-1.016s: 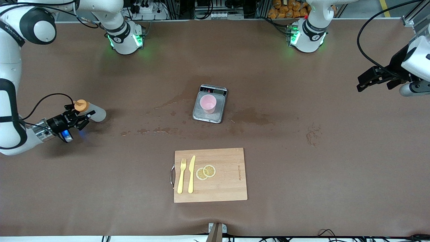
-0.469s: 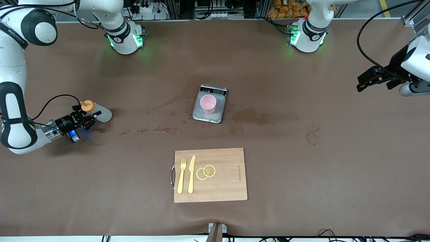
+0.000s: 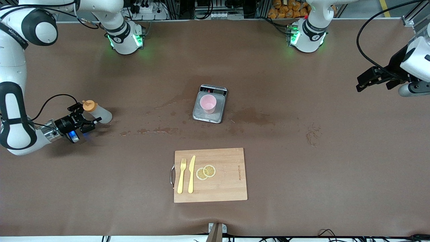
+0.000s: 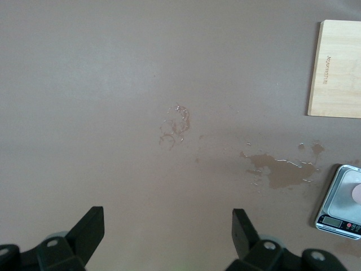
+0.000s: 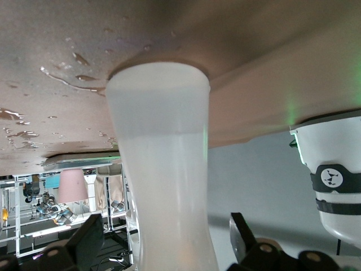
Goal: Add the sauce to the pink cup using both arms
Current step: 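Lower the bottle upright onto the table with the right gripper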
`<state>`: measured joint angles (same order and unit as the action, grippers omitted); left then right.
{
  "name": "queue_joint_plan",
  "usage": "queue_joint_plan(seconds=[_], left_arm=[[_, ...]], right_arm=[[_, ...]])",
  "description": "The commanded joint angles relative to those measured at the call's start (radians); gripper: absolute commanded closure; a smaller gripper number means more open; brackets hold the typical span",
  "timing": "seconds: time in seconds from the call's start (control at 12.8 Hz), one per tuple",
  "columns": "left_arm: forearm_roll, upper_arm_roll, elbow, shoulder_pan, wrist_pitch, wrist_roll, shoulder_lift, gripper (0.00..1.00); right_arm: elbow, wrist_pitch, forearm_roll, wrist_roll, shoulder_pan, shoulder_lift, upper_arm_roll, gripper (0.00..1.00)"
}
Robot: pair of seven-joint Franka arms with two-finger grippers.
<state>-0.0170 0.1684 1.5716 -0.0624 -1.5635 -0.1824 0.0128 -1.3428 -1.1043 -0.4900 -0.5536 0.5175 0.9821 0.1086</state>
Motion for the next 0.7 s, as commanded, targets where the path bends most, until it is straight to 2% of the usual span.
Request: queue_joint_plan(seconds=[0.0, 0.23, 0.63], left_arm=[[-0.018, -0.003, 0.001, 0.001, 0.011, 0.018, 0.007, 0.0], [-0.018, -0.004, -0.001, 0.001, 0.013, 0.02, 0.007, 0.0], [-0.018, -0.003, -0.001, 0.004, 0.01, 0.018, 0.004, 0.0]], right_arm=[[0.113, 0.102, -0.013, -0.051, 0.018, -0.016, 0.003, 0.0], [0.201, 0.167, -0.021, -0.048, 0.05, -0.036, 0.016, 0.0], [0.253, 0.188, -0.024, -0.046, 0.042, -0.106, 0.031, 0.0]])
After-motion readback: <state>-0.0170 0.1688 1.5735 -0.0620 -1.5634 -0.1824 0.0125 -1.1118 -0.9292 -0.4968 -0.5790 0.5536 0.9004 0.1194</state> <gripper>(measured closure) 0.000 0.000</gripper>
